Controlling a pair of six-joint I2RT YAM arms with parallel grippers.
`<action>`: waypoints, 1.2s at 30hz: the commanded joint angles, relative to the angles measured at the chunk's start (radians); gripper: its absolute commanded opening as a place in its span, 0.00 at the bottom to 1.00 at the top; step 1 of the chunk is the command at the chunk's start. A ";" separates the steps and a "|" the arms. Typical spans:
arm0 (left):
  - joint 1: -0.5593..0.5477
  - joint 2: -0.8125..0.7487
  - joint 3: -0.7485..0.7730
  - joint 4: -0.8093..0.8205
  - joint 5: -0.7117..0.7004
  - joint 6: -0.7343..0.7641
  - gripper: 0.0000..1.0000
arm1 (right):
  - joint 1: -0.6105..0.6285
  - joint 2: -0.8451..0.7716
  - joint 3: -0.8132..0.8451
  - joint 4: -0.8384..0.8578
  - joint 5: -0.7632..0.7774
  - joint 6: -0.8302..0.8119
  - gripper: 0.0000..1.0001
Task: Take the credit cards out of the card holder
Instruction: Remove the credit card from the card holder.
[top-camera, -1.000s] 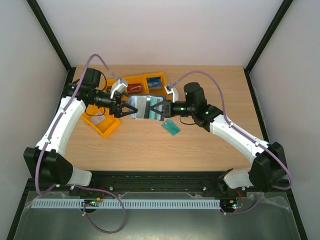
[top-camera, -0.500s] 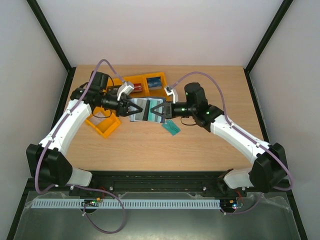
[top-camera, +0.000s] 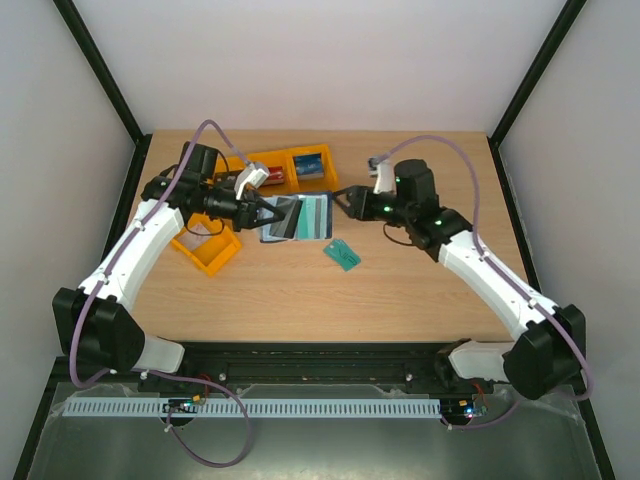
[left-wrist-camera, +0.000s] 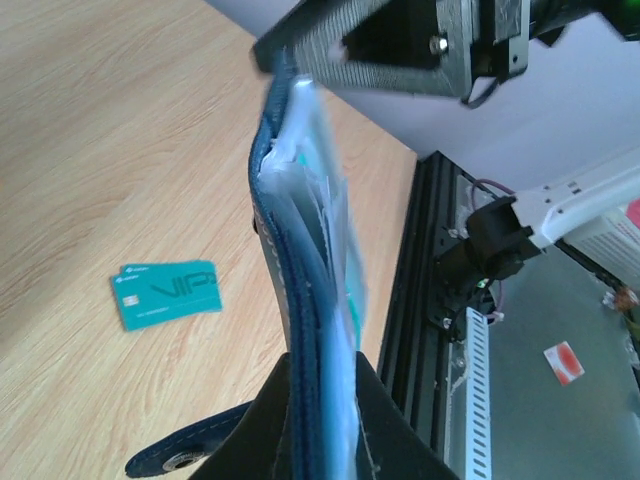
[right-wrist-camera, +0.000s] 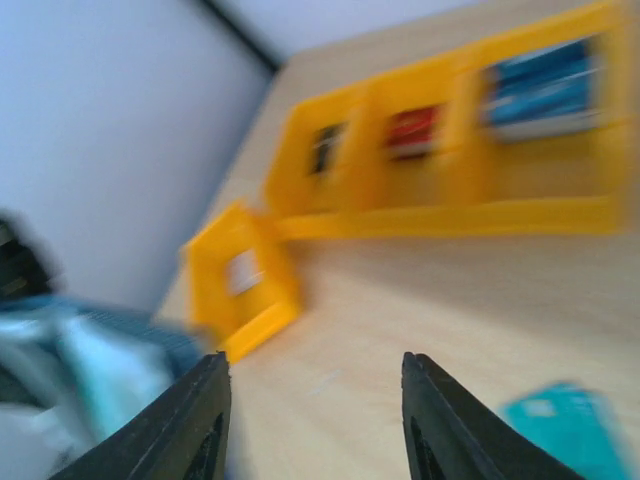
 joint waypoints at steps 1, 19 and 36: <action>0.005 -0.024 -0.006 0.064 -0.074 -0.093 0.02 | -0.034 -0.075 0.068 -0.187 0.499 -0.041 0.44; 0.014 -0.024 0.052 -0.020 0.037 -0.031 0.02 | 0.167 -0.006 -0.147 0.558 -0.076 0.120 0.36; 0.036 -0.032 0.095 -0.144 0.208 0.118 0.02 | 0.167 0.082 -0.188 0.641 -0.177 0.158 0.44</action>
